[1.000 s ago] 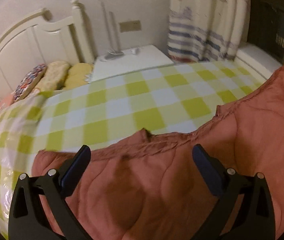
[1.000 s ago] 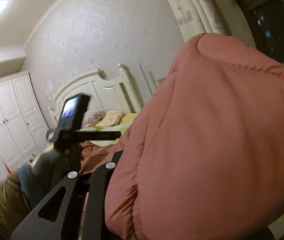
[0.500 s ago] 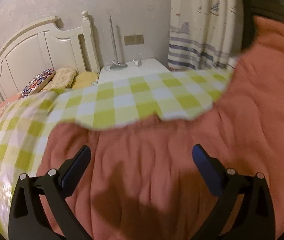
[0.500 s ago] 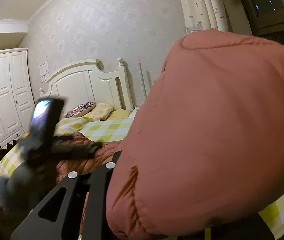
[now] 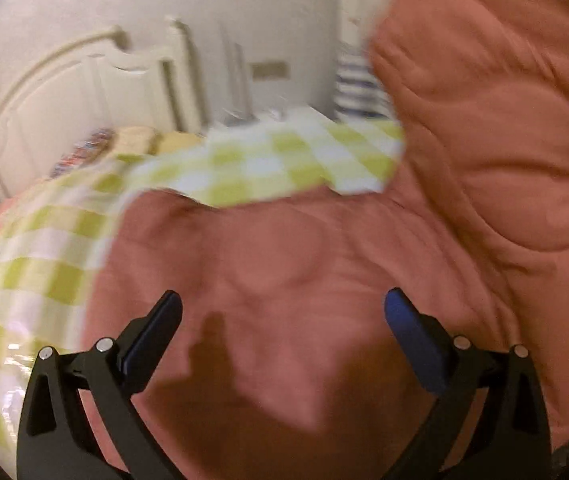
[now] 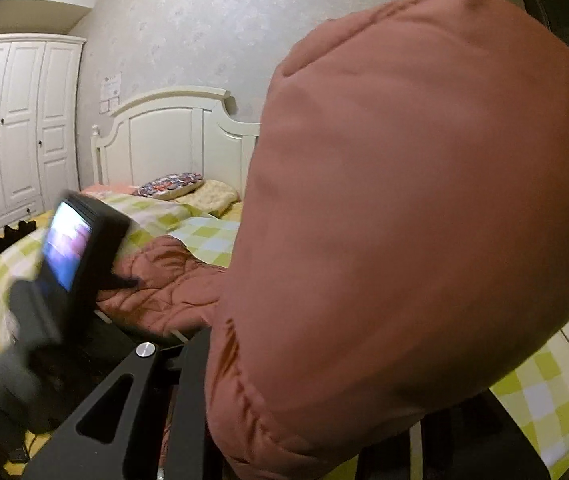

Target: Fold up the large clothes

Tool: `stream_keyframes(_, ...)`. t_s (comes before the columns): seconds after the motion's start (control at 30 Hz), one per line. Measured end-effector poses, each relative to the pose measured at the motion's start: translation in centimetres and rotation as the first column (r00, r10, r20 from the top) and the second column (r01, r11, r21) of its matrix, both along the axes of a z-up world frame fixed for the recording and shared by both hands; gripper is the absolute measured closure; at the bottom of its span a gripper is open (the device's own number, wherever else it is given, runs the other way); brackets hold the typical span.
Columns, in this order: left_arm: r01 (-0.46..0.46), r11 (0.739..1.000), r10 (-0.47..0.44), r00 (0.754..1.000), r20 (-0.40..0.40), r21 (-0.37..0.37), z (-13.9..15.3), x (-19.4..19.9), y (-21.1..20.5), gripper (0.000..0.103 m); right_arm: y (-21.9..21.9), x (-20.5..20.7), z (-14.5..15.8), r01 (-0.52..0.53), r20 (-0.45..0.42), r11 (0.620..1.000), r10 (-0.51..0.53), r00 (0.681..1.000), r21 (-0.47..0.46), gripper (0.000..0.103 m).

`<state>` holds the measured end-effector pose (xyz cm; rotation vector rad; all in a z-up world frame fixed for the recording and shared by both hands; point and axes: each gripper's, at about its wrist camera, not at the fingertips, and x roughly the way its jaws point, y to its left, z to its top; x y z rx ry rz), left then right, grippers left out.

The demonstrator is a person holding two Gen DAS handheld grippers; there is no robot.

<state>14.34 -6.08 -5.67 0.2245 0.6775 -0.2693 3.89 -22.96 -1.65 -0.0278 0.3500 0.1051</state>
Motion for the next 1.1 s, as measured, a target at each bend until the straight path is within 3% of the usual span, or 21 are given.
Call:
stream_keyframes(0.1,0.057,0.998,-0.056,0.995,-0.078,0.009,-2.8,0.4,-0.6,0.002,0.0,0.5,0.2,0.041,-0.006,0.999,-0.041,0.999,0.034,0.07)
stream_keyframes(0.17,0.067,0.996,-0.063,0.996,-0.063,0.059,-4.3,0.0,-1.7,0.002,0.5,1.0,0.4,0.067,-0.007,0.996,-0.067,0.998,0.056,0.07)
stream_keyframes(0.3,0.107,0.994,-0.107,0.987,-0.121,-0.006,-2.5,0.1,0.1,0.004,0.4,1.7,0.2,0.118,-0.011,0.99,-0.118,0.993,0.071,0.07)
stream_keyframes(0.33,0.101,0.994,-0.103,0.989,-0.104,-0.028,-1.6,0.1,1.2,0.004,0.3,1.9,0.2,0.128,-0.014,0.989,-0.128,0.992,0.069,0.07)
stream_keyframes(0.4,0.048,0.996,-0.051,0.998,-0.039,-0.075,0.5,-0.6,4.8,0.004,-0.2,1.9,0.1,0.13,-0.013,0.99,-0.13,0.991,0.059,0.07)
stream_keyframes(0.47,-0.082,0.989,0.083,0.997,0.007,-0.124,2.2,-0.2,9.7,0.004,-0.7,1.8,0.1,0.139,-0.01,0.989,-0.138,0.99,0.056,0.07)
stream_keyframes(0.5,-0.15,0.977,0.153,0.988,0.003,-0.148,2.4,0.5,11.9,0.004,-0.7,1.8,0.1,0.146,-0.006,0.988,-0.146,0.989,0.043,0.07)
stream_keyframes(0.57,-0.241,0.946,0.224,0.969,-0.1,-0.215,1.1,2.9,15.9,0.005,0.0,1.9,0.2,0.149,0.001,0.989,-0.149,0.989,0.019,0.07)
stream_keyframes(0.73,-0.247,0.928,0.175,0.95,-0.258,-0.278,-3.5,5.8,16.6,0.006,2.8,2.7,0.9,0.135,0.039,0.988,-0.132,0.99,-0.071,0.07)
stream_keyframes(0.87,-0.257,0.904,0.166,0.948,-0.273,-0.341,-4.4,6.3,17.3,0.006,7.8,4.1,0.9,0.09,0.062,0.973,-0.079,0.995,-0.212,0.069)
stream_keyframes(0.93,-0.256,0.901,0.163,0.948,-0.273,-0.351,-4.7,6.2,17.2,0.006,11.3,5.4,-0.3,0.061,0.042,0.944,-0.05,0.998,-0.323,0.066)
stream_keyframes(0.97,-0.257,0.897,0.162,0.948,-0.275,-0.36,-4.8,6.2,17.4,0.006,13.5,6.2,-1.6,0.041,0.019,0.911,-0.036,0.999,-0.411,0.065)
stream_keyframes(1.03,-0.264,0.875,0.156,0.947,-0.279,-0.405,-4.6,6.0,18.6,0.006,19.2,8.6,-5.3,-0.05,-0.059,0.789,0.018,0.998,-0.612,0.065)
stream_keyframes(1.1,-0.293,0.854,0.183,0.942,-0.28,-0.43,-4.6,5.8,20.3,0.006,22.4,7.8,-9.9,-0.095,-0.055,0.622,0.082,0.995,-0.778,0.065)
